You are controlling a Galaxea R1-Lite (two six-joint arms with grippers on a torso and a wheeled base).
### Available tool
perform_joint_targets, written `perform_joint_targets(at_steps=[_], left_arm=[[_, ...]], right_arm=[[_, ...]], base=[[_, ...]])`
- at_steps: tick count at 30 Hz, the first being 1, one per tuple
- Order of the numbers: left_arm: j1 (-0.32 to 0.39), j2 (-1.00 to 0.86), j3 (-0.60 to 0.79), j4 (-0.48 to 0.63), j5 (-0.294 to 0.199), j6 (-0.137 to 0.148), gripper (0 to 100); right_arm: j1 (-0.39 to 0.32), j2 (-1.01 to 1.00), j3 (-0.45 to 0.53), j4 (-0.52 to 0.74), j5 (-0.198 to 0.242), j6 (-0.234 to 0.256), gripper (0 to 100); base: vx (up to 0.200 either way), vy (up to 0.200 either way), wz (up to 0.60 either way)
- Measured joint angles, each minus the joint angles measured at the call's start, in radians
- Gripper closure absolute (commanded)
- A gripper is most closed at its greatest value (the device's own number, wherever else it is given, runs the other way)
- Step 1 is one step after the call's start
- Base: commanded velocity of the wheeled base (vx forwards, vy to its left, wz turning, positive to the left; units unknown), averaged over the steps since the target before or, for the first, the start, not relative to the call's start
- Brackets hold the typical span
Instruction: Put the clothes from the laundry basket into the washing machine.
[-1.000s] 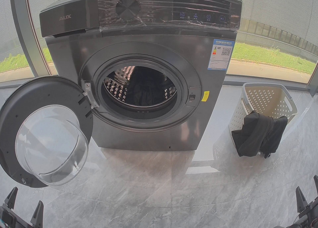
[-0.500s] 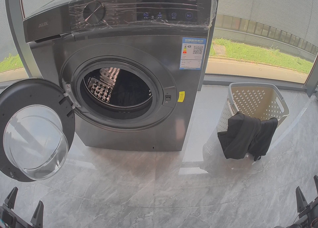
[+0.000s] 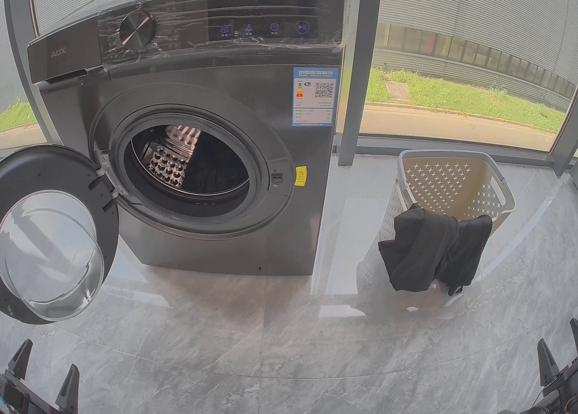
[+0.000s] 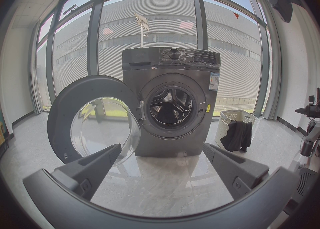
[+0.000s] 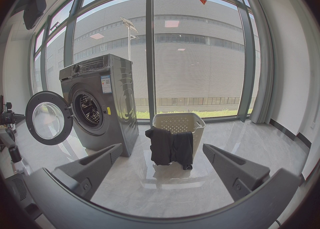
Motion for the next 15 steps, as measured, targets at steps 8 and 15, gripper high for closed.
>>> perform_joint_targets(at_steps=[8, 15], left_arm=[[0.000, 0.001, 0.000, 0.000, -0.001, 0.000, 0], [0.000, 0.001, 0.000, 0.000, -0.002, 0.004, 0]], right_arm=[[0.000, 0.000, 0.000, 0.000, 0.000, 0.000, 0], [0.000, 0.000, 0.000, 0.000, 0.000, 0.000, 0]], base=[[0.000, -0.100, 0.00], [0.000, -0.057, 0.00]])
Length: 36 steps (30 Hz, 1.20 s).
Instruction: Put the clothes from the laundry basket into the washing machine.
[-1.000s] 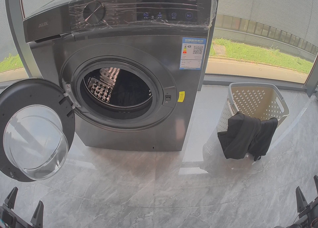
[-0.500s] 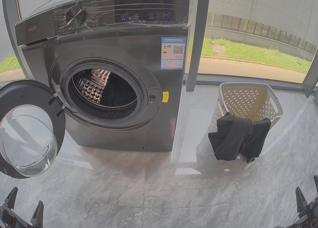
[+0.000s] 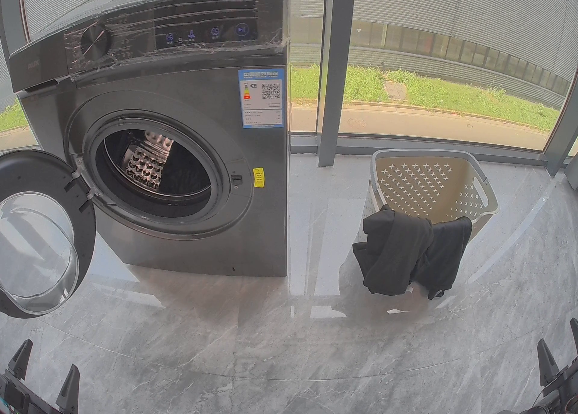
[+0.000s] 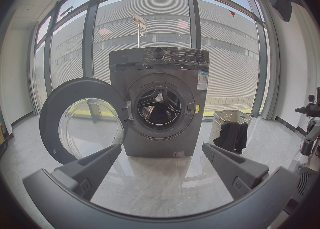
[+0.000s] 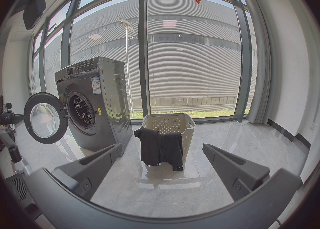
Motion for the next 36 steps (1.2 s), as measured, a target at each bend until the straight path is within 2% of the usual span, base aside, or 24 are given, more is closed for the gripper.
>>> perform_joint_targets(at_steps=[22, 32, 36], left_arm=[[0.001, 0.001, 0.000, 0.000, 0.004, 0.000, 0], [0.001, 0.001, 0.000, 0.000, 0.002, 0.005, 0], [0.001, 0.001, 0.000, 0.000, 0.004, -0.005, 0]], right_arm=[[0.000, 0.000, 0.000, 0.000, 0.000, 0.000, 0], [0.000, 0.001, 0.000, 0.000, 0.001, -0.002, 0], [0.000, 0.001, 0.000, 0.000, 0.001, -0.002, 0]], base=[[0.000, -0.200, 0.00], [0.000, 0.000, 0.00], [0.000, 0.000, 0.00]])
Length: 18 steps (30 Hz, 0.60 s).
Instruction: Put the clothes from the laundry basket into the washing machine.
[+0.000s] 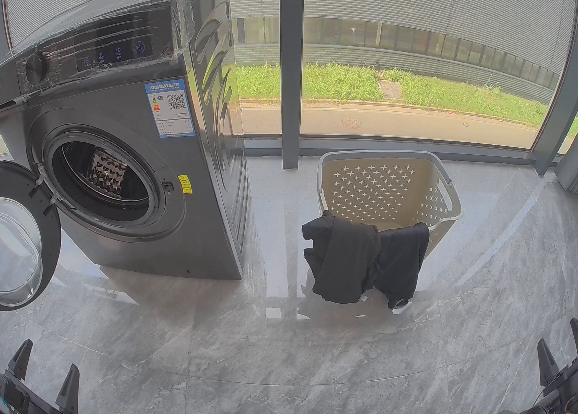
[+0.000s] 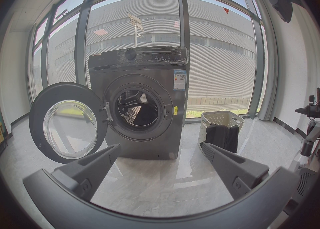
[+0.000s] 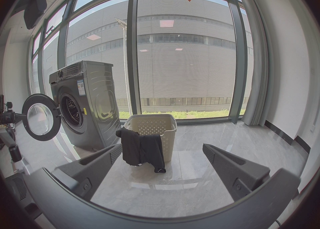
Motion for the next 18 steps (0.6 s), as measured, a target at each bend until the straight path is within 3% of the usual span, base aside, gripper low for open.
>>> perform_joint_targets(at_steps=[13, 18], left_arm=[[-0.001, 0.000, 0.000, 0.000, 0.000, -0.005, 0], [0.000, 0.000, 0.000, 0.000, 0.001, -0.003, 0]], right_arm=[[0.000, 0.000, 0.000, 0.000, 0.000, 0.001, 0], [0.000, 0.000, 0.000, 0.000, -0.003, 0.011, 0]], base=[[0.185, 0.000, 0.00], [0.000, 0.000, 0.00]])
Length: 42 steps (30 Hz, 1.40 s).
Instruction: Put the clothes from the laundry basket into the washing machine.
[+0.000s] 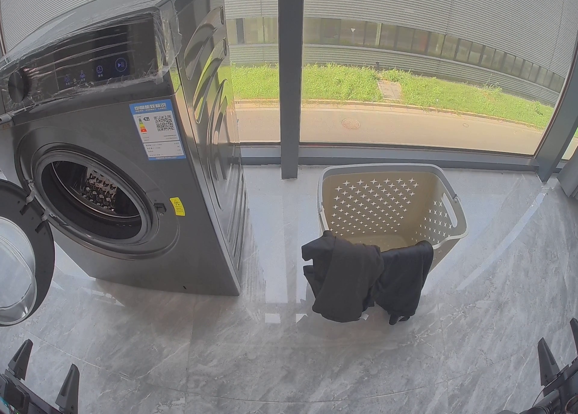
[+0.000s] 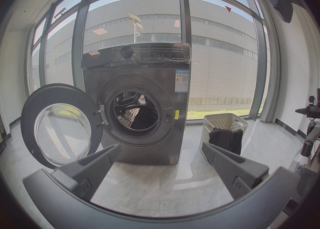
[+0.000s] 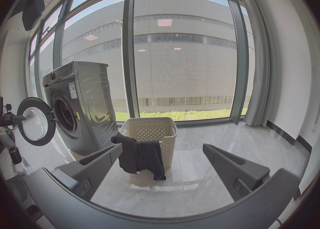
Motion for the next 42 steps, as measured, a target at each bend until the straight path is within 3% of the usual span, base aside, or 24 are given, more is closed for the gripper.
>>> perform_joint_targets(at_steps=[19, 28, 32, 35, 38, 42], left_arm=[[0.000, 0.000, 0.000, 0.000, 0.000, -0.002, 0], [0.000, 0.000, 0.000, 0.000, -0.001, -0.001, 0], [0.000, 0.000, 0.000, 0.000, -0.001, 0.000, 0], [0.000, 0.000, 0.000, 0.000, -0.001, 0.003, 0], [0.000, 0.000, 0.000, 0.000, -0.001, 0.006, 0], [0.000, 0.000, 0.000, 0.000, -0.001, 0.007, 0]], right_arm=[[-0.002, 0.000, 0.000, 0.000, -0.007, 0.000, 0], [-0.002, 0.000, -0.001, -0.022, -0.005, -0.006, 0], [-0.001, 0.000, -0.074, -0.011, -0.001, -0.007, 0], [0.001, 0.001, -0.164, 0.071, 0.036, -0.008, 0], [0.007, 0.024, -0.231, 0.151, 0.119, -0.008, 0], [0.012, 0.121, -0.265, 0.167, 0.219, -0.009, 0]], base=[[0.000, -0.189, 0.00], [0.000, 0.000, 0.00], [0.000, 0.000, 0.00], [0.000, 0.000, 0.00], [0.000, 0.000, 0.00], [0.000, 0.000, 0.00]])
